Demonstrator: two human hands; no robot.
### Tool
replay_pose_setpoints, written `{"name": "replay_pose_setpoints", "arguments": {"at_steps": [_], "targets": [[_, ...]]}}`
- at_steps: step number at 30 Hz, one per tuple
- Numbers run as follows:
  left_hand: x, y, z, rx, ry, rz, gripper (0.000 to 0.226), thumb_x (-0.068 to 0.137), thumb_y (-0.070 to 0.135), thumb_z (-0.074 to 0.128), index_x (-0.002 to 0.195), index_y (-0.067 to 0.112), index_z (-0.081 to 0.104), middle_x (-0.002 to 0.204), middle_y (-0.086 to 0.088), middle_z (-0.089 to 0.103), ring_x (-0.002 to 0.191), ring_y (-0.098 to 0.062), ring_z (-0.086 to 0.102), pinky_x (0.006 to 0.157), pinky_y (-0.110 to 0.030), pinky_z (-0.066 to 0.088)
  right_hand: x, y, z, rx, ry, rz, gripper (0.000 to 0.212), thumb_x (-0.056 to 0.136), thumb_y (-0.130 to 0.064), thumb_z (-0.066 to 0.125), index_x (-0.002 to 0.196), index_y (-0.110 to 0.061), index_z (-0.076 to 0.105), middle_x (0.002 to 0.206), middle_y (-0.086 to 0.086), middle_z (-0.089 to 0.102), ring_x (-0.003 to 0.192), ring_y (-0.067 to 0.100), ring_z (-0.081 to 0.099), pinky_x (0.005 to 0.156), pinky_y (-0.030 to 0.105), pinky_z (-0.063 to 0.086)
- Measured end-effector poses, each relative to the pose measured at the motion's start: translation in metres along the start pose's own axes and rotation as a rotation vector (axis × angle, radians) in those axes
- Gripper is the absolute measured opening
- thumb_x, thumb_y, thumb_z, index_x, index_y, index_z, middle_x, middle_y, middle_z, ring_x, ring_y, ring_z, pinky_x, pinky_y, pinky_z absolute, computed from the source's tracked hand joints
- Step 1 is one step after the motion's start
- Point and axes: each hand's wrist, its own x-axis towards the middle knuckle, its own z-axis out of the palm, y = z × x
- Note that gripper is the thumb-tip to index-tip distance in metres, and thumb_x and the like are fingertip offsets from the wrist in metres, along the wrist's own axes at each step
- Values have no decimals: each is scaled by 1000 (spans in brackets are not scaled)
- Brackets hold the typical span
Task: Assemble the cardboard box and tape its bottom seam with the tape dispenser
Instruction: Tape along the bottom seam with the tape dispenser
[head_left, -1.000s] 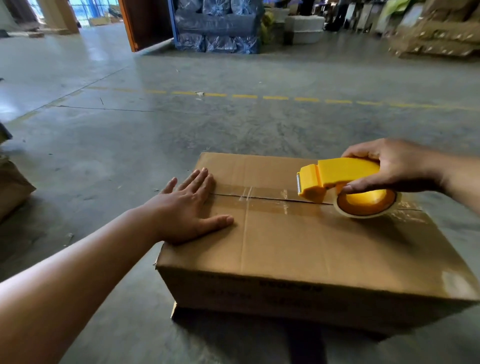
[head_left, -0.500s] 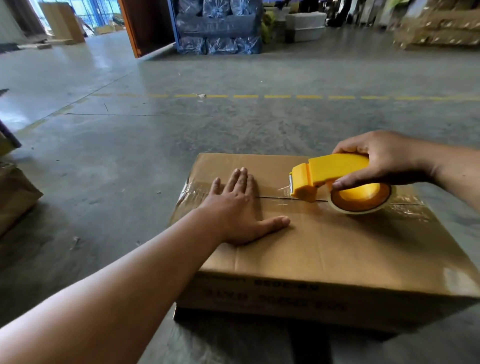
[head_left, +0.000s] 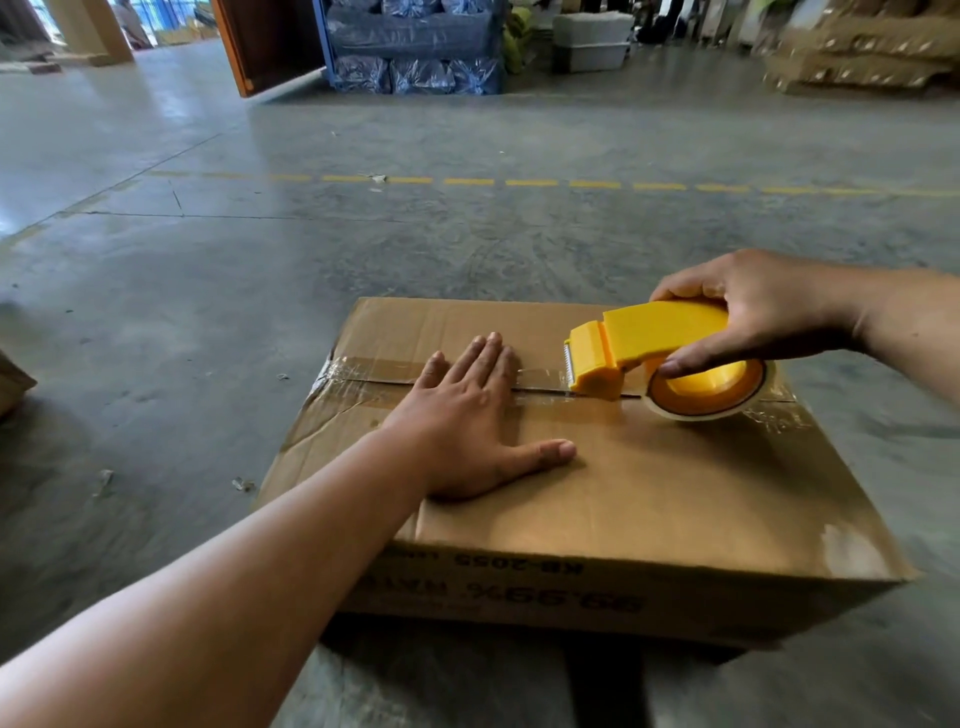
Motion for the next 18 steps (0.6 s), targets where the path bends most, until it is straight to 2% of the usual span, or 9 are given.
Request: {"name": "replay_pose_setpoints", "arguments": {"at_steps": [2,6,10,12,16,18], "targets": [[0,0,0,5,-6,-3,123,66,100,12,157,21,-13,162,4,-23,147,-8,-25,123,-44,-6,-11,16,-6,-8,16,24,55,57,-69,80,98,-33,67,87,-22,66,79,0,62,63,19,45],[0,-1,0,17,-14,-7,123,66,100,12,157,21,-14,162,5,-24,146,-8,-25,123,-42,-7,-37,45,-16,25,75,76,61,45,-77,68,95,-42,65,85,-22,67,78,0,62,64,12,45],[2,-1,0,18,-23,-18,123,65,100,10,157,22,-14,162,5,-24,146,-7,-25,123,-41,-8,-37,50,-13,17,95,76,52,56,-68,80,95,-35,67,84,-22,66,77,-2,61,60,13,43],[2,1,-1,18,-31,-31,123,65,101,10,157,22,-14,162,5,-24,146,-8,-25,123,-41,-7,-34,51,-12,-8,96,75,51,53,-61,75,95,-32,67,82,-16,67,77,-3,60,60,14,44],[3,14,-3,17,-37,-74,127,63,101,10,156,18,-15,163,1,-23,148,-12,-24,123,-46,-4,-34,49,-12,-38,71,85,54,52,-63,73,96,-32,67,84,-20,66,78,-4,59,64,22,43],[4,24,-3,17,-41,-100,130,62,102,9,156,15,-15,162,-2,-23,148,-15,-23,123,-49,-3,-34,48,-12,-56,75,79,57,52,-64,73,98,-31,67,85,-17,67,80,-4,58,66,24,45]]}}
